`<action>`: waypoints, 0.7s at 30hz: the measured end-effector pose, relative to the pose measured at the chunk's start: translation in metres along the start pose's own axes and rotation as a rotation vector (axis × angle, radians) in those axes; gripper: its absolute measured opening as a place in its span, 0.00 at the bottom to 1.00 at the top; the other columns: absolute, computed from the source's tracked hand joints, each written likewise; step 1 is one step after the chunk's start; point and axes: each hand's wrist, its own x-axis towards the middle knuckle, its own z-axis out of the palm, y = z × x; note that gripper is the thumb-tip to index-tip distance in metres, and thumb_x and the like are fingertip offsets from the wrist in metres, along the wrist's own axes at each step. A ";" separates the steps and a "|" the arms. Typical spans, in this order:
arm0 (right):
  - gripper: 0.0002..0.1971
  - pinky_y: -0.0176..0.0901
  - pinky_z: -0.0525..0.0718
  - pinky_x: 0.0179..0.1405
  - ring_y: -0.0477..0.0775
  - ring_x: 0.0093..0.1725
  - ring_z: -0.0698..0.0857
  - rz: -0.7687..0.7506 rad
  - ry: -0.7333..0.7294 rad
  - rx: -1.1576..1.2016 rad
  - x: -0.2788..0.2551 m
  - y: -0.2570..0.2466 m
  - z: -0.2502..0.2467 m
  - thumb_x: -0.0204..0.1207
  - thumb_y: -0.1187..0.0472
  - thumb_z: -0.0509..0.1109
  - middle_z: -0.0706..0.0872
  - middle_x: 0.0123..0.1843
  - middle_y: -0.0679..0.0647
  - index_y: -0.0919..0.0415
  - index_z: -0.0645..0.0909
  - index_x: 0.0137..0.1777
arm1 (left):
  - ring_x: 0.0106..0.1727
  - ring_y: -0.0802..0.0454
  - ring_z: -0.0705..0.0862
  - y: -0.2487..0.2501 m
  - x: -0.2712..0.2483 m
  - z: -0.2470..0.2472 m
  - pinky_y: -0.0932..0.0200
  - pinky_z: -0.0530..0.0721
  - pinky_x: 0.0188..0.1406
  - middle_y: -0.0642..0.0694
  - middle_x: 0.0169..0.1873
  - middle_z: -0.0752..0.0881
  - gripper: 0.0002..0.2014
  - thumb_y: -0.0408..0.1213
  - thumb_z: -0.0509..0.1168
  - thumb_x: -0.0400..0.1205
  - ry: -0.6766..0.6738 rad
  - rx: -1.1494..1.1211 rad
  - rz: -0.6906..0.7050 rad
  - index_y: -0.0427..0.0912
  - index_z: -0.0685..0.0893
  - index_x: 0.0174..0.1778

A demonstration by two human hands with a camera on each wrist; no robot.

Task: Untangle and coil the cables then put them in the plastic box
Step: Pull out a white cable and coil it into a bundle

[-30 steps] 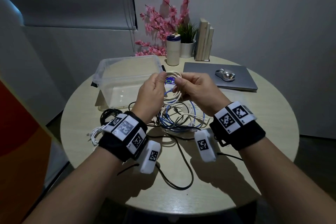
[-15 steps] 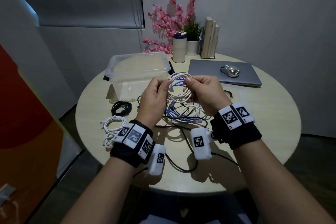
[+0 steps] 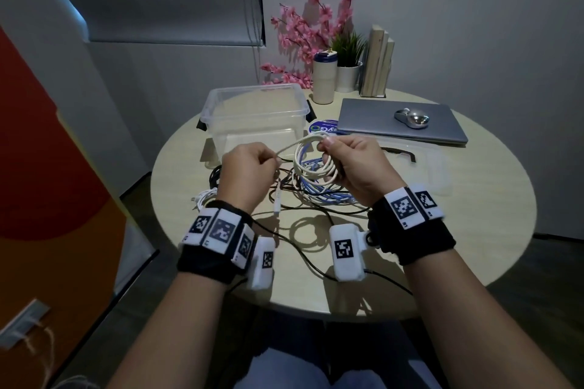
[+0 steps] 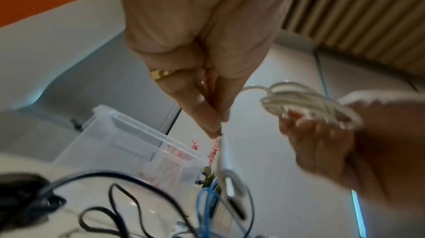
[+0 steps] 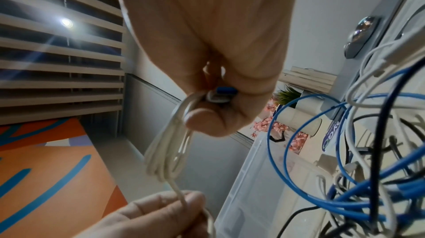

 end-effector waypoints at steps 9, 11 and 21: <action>0.09 0.35 0.79 0.23 0.47 0.22 0.79 -0.011 -0.114 -0.143 -0.003 0.003 0.008 0.81 0.63 0.65 0.81 0.27 0.54 0.64 0.84 0.43 | 0.31 0.55 0.87 0.025 0.007 -0.011 0.69 0.85 0.32 0.37 0.35 0.85 0.03 0.23 0.64 0.81 0.117 -0.785 -0.205 0.32 0.80 0.44; 0.09 0.37 0.78 0.25 0.49 0.24 0.79 -0.017 -0.117 -0.130 -0.003 0.003 0.008 0.81 0.63 0.65 0.82 0.29 0.56 0.65 0.85 0.46 | 0.29 0.55 0.87 0.026 0.008 -0.006 0.68 0.87 0.33 0.39 0.33 0.85 0.03 0.23 0.63 0.82 0.096 -0.872 -0.263 0.32 0.79 0.43; 0.08 0.38 0.81 0.24 0.55 0.28 0.82 -0.080 0.004 -0.042 0.009 0.002 0.014 0.81 0.66 0.65 0.84 0.36 0.67 0.67 0.84 0.44 | 0.27 0.53 0.88 0.033 0.000 0.008 0.63 0.86 0.23 0.39 0.28 0.89 0.07 0.25 0.60 0.83 -0.248 -1.026 -0.508 0.32 0.83 0.42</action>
